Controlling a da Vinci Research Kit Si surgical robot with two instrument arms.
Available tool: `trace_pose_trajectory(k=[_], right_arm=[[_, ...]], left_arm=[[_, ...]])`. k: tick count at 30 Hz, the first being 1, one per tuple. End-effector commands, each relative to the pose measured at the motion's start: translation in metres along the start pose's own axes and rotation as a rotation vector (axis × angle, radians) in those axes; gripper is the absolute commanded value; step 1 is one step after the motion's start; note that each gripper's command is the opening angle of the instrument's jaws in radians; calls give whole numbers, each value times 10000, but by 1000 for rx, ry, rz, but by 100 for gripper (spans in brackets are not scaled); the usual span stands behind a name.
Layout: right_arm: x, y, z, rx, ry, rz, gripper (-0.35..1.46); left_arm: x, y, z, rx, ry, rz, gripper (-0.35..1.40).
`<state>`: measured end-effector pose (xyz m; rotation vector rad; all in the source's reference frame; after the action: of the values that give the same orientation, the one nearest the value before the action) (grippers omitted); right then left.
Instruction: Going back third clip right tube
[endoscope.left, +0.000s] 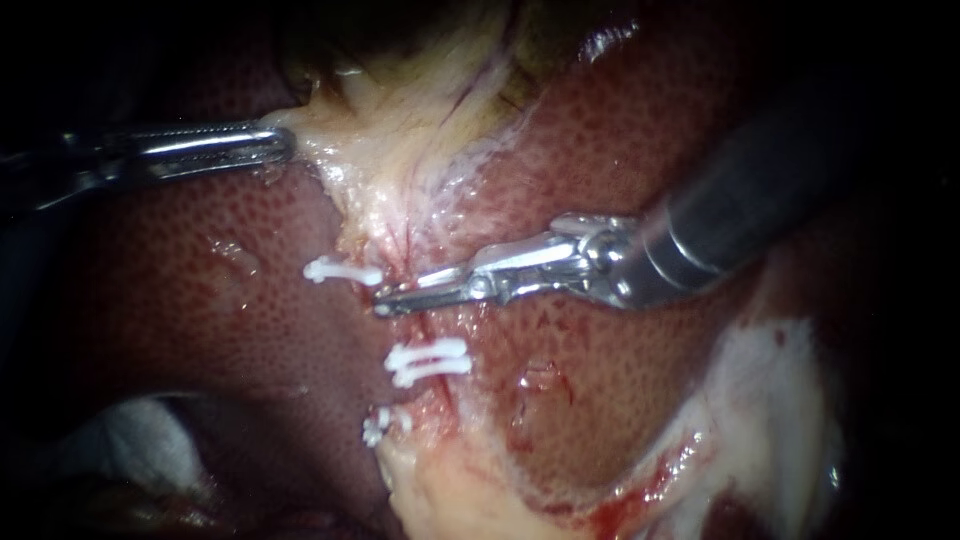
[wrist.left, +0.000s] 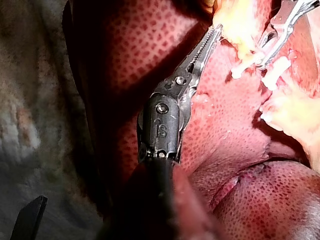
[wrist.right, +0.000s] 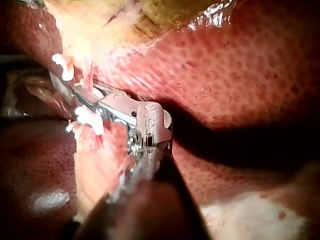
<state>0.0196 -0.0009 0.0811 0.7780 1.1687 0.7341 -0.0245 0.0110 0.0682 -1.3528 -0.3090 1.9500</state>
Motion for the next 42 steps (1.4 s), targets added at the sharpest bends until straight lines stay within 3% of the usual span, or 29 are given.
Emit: trace_pose_trajectory(k=[1, 3, 12, 20, 26, 37, 42], right_arm=[[1, 2, 0, -16, 13, -15, 49], [1, 5, -1, -32, 27, -45, 50], [-2, 4, -10, -8, 14, -92, 50], [-9, -11, -13, 58, -12, -105, 50], [-11, -20, -13, 72, -17, -118, 50], [-15, 2, -46, 32, -4, -172, 50], [-25, -7, -73, 47, -11, -247, 50]], left_arm=[[0, 0, 0, -1, 0, 0, -35], [0, 0, 0, -1, 0, 0, -35], [-1, 0, 0, -1, 0, 0, -35], [-1, 0, -1, -1, 0, 0, -35], [-1, 0, -1, -1, 0, 0, -35], [-1, -1, -2, -2, 0, 1, -35], [-1, -1, -3, -2, 0, 1, -35]])
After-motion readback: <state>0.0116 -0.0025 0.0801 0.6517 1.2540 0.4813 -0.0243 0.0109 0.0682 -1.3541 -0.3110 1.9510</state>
